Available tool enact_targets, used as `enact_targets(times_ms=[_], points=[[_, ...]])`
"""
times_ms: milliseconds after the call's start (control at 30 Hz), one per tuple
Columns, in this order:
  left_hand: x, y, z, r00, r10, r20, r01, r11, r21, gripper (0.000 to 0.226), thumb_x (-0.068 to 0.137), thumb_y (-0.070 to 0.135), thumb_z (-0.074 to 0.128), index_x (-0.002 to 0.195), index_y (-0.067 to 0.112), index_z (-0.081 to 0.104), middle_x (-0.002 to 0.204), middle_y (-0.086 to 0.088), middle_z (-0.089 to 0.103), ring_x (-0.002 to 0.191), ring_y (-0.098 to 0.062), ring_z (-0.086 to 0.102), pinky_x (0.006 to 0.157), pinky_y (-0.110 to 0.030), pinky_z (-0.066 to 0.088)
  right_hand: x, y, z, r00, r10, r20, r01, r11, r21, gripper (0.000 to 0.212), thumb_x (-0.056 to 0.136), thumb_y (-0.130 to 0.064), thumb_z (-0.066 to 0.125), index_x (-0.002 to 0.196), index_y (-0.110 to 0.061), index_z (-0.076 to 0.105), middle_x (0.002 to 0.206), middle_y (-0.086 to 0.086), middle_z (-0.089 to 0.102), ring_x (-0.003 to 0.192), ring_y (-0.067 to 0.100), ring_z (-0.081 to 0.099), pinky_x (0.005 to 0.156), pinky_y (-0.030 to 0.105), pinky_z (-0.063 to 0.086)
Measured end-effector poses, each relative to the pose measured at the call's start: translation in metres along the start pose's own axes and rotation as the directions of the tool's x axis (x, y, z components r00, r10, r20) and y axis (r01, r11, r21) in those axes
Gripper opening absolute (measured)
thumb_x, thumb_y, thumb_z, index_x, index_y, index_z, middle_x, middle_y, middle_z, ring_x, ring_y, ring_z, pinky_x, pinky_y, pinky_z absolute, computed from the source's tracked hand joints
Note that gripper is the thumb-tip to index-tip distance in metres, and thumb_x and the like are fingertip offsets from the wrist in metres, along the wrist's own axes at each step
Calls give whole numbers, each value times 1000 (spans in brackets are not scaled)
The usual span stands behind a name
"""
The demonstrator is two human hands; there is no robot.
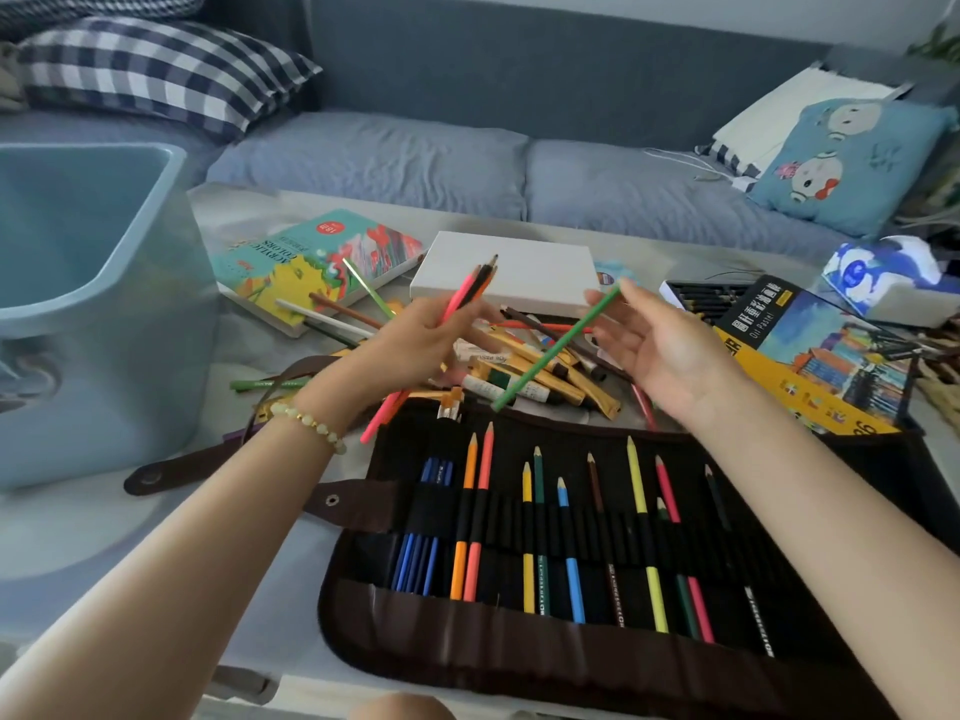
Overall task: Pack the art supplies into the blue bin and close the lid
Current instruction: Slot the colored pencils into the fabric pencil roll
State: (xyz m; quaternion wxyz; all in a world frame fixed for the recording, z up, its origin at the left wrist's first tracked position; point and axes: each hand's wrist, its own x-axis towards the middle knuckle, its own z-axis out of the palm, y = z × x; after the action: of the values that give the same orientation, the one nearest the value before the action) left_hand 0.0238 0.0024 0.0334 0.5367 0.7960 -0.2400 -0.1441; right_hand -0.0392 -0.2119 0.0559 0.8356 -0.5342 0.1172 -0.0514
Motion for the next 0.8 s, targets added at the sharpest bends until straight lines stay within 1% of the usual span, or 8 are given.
enact_targets(times_ms=[67,133,200,300,467,567,667,800], points=[[2,-9,1,1000,6,-21,-2,987,159,32,101,36,38,101,18,64,87,1,71,46,2,53,48,-16,38,-2,0,-8,1000,-1,-1,1,998,-63,15,96,-15,49,105,-9,60,81,1,75,74,13,71,56,18,55],[0,-14,4,999,-13,49,-1,962,274,29,98,38,44,95,20,68,79,7,69,54,4,55,55,-16,39,-5,9,-13,1000,23,9,-21,989,-148,17,95,-13,51,106,-6,62,84,3,75,74,14,72,57,18,55],[-2,-15,7,989,-45,141,-12,924,381,26,93,39,54,89,18,68,64,10,61,45,5,49,49,-11,36,-6,19,-14,999,52,7,-50,984,-172,16,94,-13,53,106,-7,62,87,4,75,75,15,72,58,18,56],[0,-15,9,976,-74,205,-36,873,487,18,90,38,61,94,23,71,61,15,58,49,8,52,51,-7,35,-5,29,-11,997,74,-8,-74,978,-195,18,93,-14,55,109,-8,61,91,6,75,81,19,72,60,19,57],[1,-12,7,963,-92,253,-48,866,498,17,87,30,67,102,24,72,91,15,70,81,5,62,79,-17,48,-3,36,-9,992,124,-9,-123,969,-215,15,92,-14,55,106,-10,61,94,8,74,86,20,72,62,20,57],[2,-10,6,959,-102,265,-36,882,470,13,85,27,69,98,24,72,83,17,69,76,4,64,77,-17,49,-2,37,-9,988,152,-5,-148,959,-240,9,92,-14,56,99,-13,62,93,7,74,83,18,72,62,20,57],[2,-12,6,964,-79,254,-22,929,370,11,82,21,73,93,23,73,81,11,72,75,3,67,77,-18,50,1,36,-7,984,177,-6,-172,948,-267,11,91,-15,58,101,-12,62,91,7,73,78,17,72,59,20,57],[-2,-8,3,979,-24,204,-22,976,218,23,78,24,77,97,17,66,72,4,70,67,-3,66,69,-19,49,10,35,2,976,218,0,-201,896,-396,13,89,-17,62,100,-10,62,89,6,71,65,10,70,53,16,54]])
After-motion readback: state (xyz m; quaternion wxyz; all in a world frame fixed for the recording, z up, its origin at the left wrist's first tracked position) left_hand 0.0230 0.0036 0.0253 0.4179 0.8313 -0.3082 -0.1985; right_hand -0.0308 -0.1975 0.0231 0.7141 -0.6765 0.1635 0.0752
